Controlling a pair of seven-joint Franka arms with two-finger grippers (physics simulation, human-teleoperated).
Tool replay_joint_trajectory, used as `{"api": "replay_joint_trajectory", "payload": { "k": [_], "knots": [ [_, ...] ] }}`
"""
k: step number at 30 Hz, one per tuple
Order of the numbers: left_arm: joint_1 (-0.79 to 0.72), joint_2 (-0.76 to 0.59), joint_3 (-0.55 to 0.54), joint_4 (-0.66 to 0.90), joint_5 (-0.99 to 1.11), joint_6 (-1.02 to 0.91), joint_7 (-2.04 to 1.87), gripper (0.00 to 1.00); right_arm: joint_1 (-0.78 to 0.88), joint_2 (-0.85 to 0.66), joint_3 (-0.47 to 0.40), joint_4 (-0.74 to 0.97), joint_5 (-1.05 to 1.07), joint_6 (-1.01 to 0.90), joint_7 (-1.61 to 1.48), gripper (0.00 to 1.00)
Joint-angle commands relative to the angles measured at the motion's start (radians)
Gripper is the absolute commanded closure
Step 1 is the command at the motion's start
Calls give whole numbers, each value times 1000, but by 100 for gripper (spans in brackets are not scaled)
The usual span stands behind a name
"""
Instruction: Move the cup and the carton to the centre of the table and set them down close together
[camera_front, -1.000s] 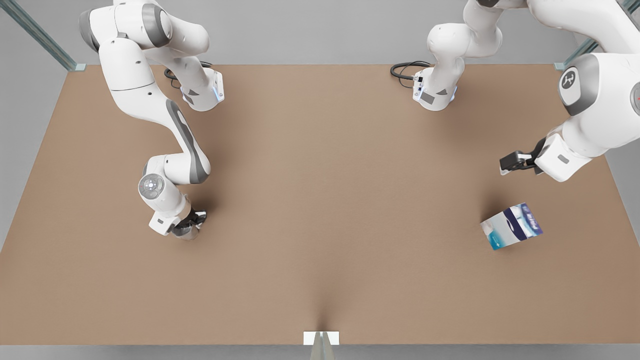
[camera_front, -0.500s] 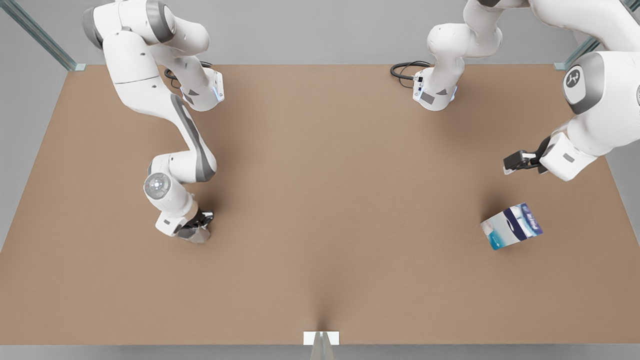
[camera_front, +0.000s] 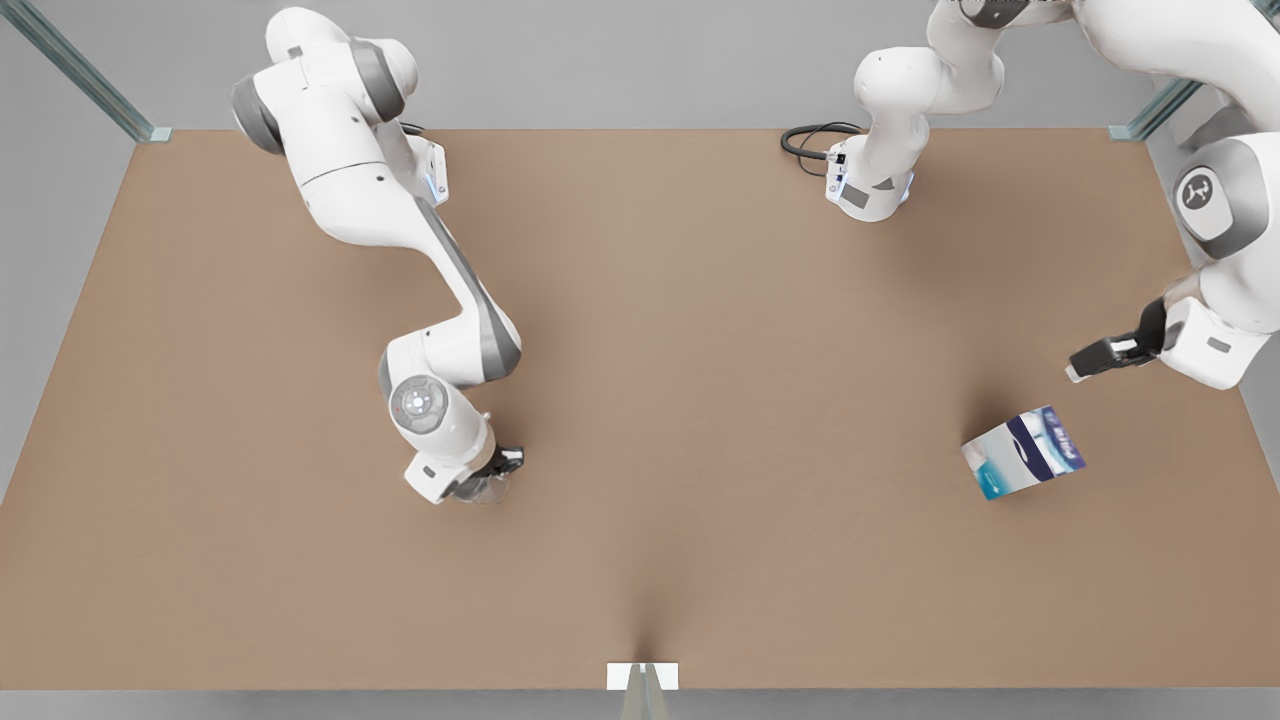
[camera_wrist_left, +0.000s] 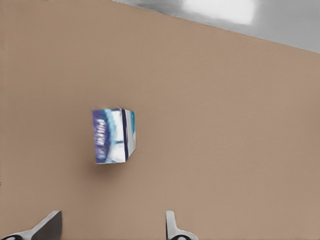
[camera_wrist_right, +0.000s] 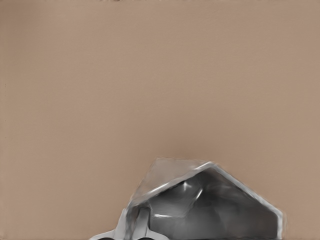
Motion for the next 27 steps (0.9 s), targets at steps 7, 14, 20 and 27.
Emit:
{"api": "replay_joint_trajectory", "payload": {
  "k": [7, 14, 20, 27],
  "knots": [
    [-14, 9, 2, -187, 3, 259, -72, 0, 95, 184, -28, 242, -8, -1, 77, 79],
    [48, 110, 6, -187, 3, 304, -55, 0, 152, 316, -45, 407, -8, 17, 141, 79],
    [71, 185, 6, -187, 2, 356, -57, 0, 198, 407, -38, 502, -6, 36, 189, 79],
    [78, 211, 6, -224, 2, 359, -69, 0, 216, 410, -38, 503, -6, 42, 189, 34]
  ]
}}
